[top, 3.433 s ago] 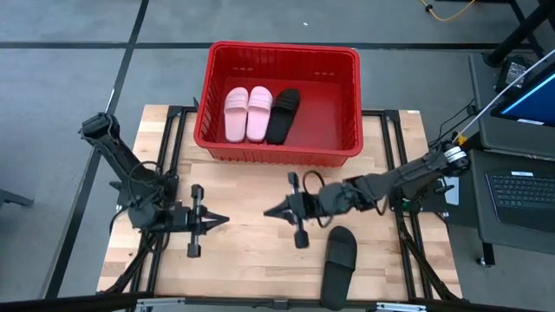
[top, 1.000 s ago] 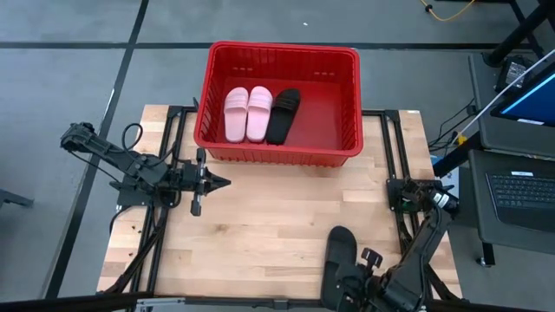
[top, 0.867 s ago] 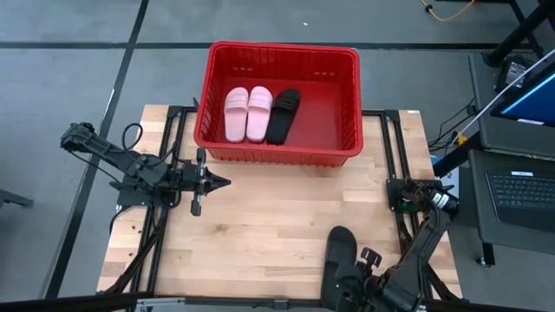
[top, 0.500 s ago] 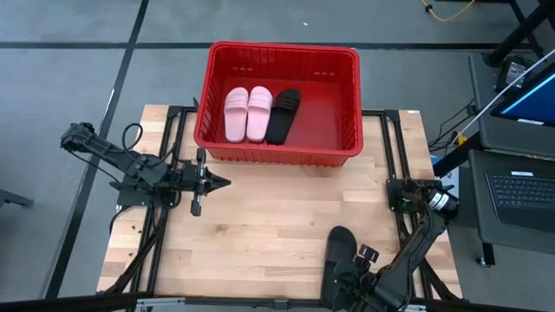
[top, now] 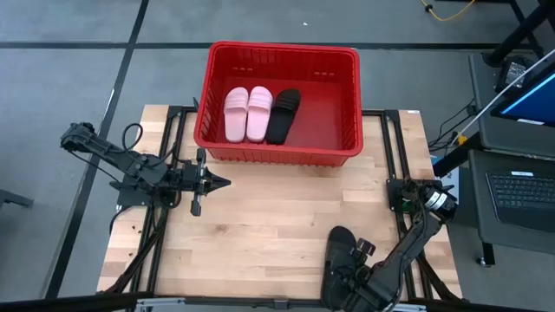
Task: Pick and place slides into bin
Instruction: Put the black slipper into the red bin
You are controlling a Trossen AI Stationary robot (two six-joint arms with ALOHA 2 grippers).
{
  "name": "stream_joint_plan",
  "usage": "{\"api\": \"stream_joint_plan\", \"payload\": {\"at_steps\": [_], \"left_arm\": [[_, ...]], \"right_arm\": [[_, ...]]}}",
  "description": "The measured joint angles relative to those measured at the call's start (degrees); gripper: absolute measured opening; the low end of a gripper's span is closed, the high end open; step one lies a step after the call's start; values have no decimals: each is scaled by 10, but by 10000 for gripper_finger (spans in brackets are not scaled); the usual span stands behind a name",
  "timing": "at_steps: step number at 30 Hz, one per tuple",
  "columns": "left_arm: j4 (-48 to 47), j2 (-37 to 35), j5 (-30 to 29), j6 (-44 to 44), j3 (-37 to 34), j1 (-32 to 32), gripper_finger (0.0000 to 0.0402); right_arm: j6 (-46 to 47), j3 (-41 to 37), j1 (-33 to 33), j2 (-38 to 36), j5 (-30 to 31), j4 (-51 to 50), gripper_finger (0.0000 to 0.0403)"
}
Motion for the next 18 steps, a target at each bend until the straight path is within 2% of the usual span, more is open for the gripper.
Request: {"api": "stream_joint_plan", "payload": {"at_steps": [9,18], "left_arm": [[-5,0,0,0,0,0,2],[-18,0,0,-2,0,0,2]], "right_arm": [[1,-1,2,0,0,-41,201],[1,-16,2,0,0,-20,201]]}}
